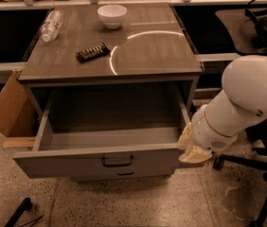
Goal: Close top drawer
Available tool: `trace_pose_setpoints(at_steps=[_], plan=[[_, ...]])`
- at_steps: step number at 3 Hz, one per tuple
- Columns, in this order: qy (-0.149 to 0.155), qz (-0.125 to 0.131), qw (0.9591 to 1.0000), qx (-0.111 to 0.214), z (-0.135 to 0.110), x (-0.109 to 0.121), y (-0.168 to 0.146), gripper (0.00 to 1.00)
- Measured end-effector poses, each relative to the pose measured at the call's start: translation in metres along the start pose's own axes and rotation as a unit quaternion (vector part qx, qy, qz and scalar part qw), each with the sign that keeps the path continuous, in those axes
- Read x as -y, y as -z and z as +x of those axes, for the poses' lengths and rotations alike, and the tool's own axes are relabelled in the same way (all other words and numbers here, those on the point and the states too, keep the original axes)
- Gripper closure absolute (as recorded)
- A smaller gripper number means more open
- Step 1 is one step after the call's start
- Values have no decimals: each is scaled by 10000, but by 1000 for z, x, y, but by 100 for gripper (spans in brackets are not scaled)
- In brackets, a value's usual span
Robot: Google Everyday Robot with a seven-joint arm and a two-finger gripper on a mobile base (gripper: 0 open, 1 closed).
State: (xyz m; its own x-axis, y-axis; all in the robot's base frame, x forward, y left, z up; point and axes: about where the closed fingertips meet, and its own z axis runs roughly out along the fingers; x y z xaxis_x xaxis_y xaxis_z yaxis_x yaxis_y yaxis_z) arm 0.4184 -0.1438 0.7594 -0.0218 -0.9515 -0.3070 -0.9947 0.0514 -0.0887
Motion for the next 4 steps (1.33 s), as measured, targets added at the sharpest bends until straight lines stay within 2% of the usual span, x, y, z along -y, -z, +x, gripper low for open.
trace_pose_setpoints(at_steps=[1, 2, 4], plan=[[-79, -23, 9999, -134, 8, 1, -27, 86], [-257, -10, 9995, -163, 20, -1, -54, 100], [-542, 174, 9982, -162, 29, 6, -89, 100]])
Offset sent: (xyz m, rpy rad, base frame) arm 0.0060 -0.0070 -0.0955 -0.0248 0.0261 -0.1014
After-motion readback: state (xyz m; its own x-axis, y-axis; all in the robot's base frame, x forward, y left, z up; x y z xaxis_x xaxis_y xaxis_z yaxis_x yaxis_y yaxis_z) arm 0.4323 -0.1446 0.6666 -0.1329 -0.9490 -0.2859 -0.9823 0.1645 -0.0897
